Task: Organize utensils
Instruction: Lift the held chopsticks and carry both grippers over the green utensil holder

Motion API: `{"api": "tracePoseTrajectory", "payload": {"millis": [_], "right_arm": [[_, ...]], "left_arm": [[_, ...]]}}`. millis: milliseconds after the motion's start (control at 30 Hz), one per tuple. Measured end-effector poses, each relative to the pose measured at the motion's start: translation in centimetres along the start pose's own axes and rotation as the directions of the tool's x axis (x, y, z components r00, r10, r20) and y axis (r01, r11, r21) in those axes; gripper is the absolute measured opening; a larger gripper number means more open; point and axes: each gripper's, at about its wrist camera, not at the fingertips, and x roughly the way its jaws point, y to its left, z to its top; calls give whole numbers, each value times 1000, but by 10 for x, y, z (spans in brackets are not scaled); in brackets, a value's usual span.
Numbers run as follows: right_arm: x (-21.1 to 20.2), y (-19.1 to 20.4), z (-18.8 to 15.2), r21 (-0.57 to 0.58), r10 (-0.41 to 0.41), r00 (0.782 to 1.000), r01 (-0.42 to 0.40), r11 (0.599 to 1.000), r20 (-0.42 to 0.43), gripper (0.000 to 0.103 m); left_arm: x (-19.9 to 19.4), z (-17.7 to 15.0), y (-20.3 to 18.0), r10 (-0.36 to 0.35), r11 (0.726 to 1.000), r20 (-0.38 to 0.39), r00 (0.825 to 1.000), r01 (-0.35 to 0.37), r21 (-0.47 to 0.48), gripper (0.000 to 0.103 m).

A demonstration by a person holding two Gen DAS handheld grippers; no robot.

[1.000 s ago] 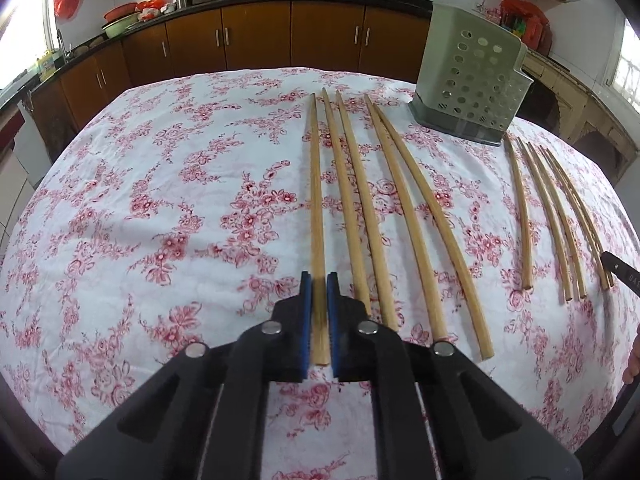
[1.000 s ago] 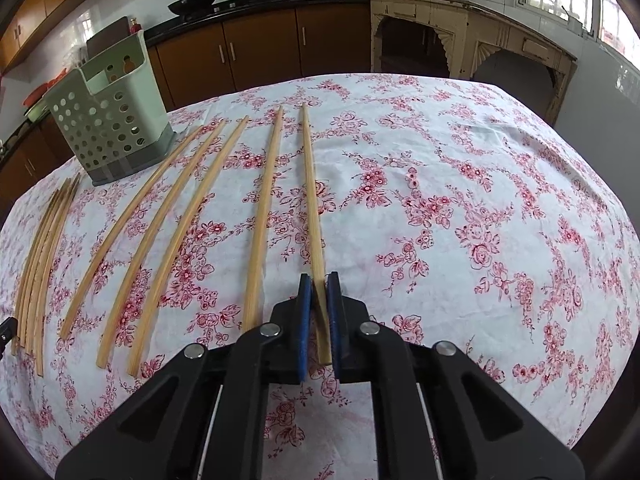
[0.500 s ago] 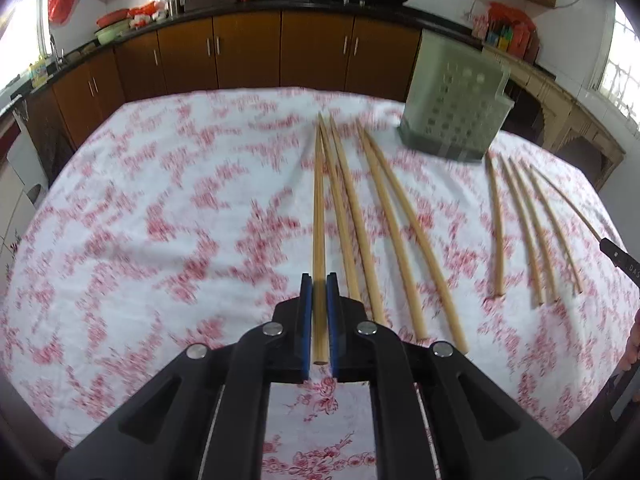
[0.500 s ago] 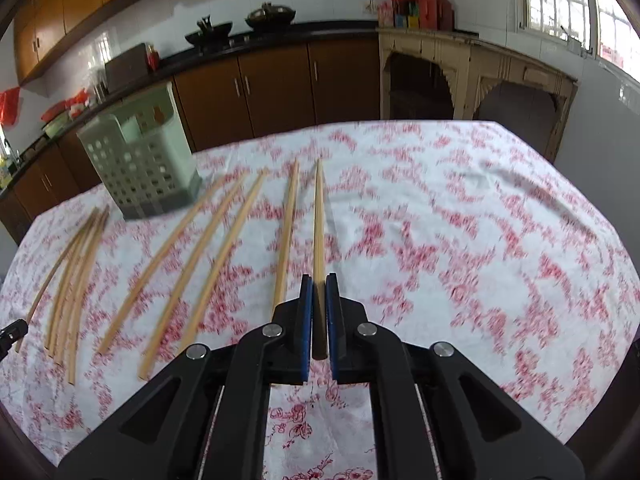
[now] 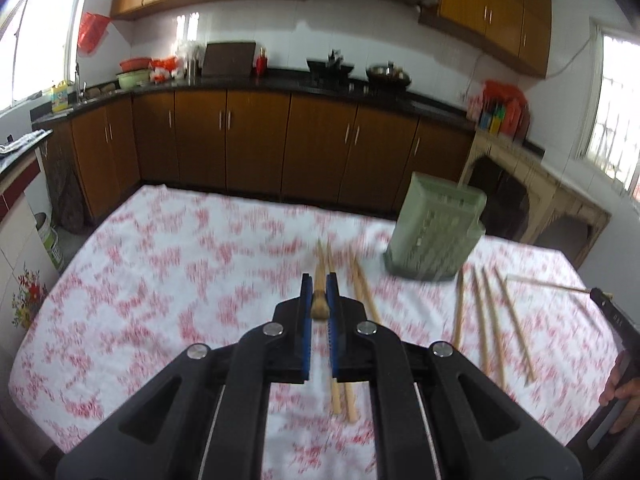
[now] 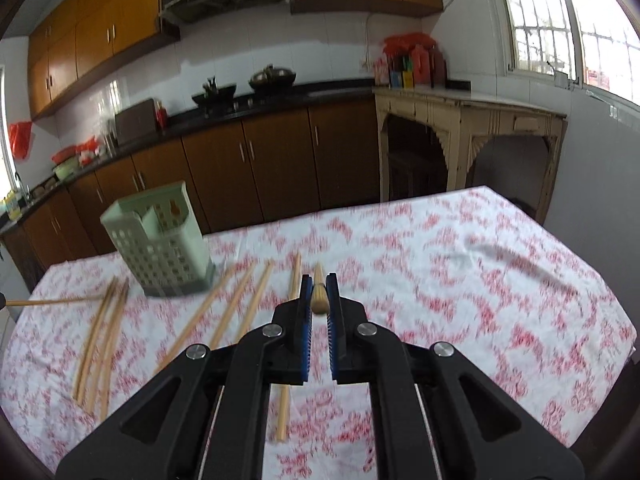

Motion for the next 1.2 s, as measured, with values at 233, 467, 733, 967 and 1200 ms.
{"api": "tracePoseTrajectory", "payload": {"millis": [233,467,733,967,1200], "right_arm": [[-9,0,26,20,20,995,-22,1000,94,7],[-8,0,45,43,44,991,-50,998,127,7],[-6,3,60,33,32,989,-37,999,143,7],[-12,10,91,33,62,987,-68,997,146,7],[-37,40,147,10,178,958,-185,983,227,7]], "left_arm": [[-11,29,1,-4,1000,83,997,5,-14,8],[-14,46,-6,-3,1000,122,993,2,12,8],[-15,60,-6,-2,1000,144,990,0,18,8],[-30,86,-9,-32,999,175,984,27,31,8],[-64,149,-45,-124,990,244,962,101,102,8]]}}
